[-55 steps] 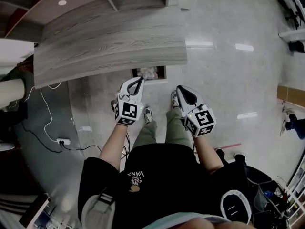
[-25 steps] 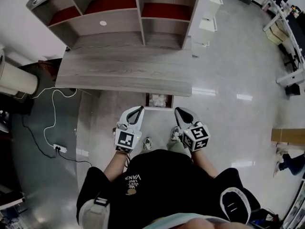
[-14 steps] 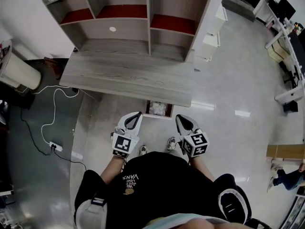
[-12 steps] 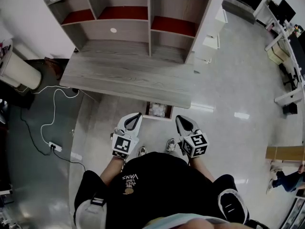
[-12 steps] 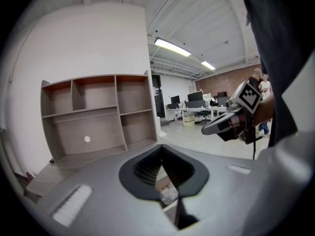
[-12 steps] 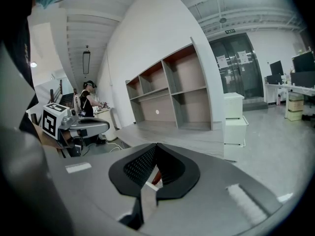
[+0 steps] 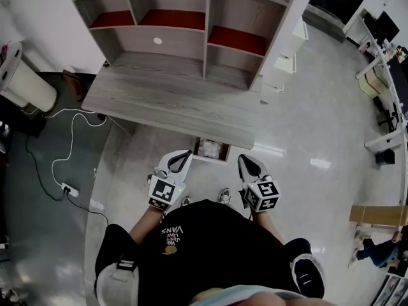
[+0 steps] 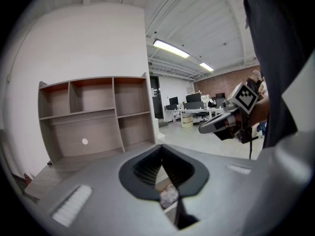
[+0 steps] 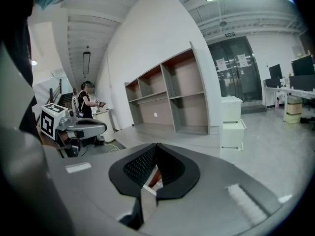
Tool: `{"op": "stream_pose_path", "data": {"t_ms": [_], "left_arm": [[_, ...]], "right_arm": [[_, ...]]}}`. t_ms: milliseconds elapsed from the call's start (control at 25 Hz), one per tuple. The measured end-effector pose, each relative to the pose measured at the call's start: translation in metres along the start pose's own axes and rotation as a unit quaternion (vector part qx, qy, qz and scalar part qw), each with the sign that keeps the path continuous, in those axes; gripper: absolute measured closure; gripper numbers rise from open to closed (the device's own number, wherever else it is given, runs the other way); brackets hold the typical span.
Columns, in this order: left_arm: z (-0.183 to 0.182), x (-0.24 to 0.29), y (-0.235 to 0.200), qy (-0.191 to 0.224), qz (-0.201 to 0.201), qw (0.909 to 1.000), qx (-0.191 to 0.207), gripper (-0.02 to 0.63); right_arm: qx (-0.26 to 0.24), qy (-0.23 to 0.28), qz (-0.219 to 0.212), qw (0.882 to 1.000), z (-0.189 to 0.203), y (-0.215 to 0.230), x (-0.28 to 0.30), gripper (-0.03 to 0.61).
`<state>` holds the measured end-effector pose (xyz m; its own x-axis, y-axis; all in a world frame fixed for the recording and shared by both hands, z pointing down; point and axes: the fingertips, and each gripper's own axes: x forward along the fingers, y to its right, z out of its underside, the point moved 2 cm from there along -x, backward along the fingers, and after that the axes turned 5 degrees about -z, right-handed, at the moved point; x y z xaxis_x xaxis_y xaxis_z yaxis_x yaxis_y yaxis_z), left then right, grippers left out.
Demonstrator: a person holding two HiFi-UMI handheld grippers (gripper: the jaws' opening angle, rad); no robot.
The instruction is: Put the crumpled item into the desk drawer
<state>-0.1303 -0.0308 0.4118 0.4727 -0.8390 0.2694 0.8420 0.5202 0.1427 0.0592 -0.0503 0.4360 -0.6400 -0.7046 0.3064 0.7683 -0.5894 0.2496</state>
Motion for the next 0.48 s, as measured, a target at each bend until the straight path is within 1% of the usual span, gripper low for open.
{"op": "stream_pose_path", "data": {"t_ms": [200,360,480], "left_arm": [[-0.001,0.001,-0.002,-0.004,-0.004,1.0,0.007,0.56],[-0.005,0.0,-0.002,0.0,-0.003,1.0,-0.002,0.56],[-0.009,0.0,-0.004,-0.001,-0.009,1.0,0.002,0.56]], "right_arm": [[0.001,-0.005,0.002,1.0,-0.005,0.001,-0.004,0.577],[-0.011,-0.006,0.004,1.0,-0.017,0.0,-0.004,0.577],[-0.018,-0.003,0.007,1.0,-0.025,-0.001,-0.003,0.577]]}}
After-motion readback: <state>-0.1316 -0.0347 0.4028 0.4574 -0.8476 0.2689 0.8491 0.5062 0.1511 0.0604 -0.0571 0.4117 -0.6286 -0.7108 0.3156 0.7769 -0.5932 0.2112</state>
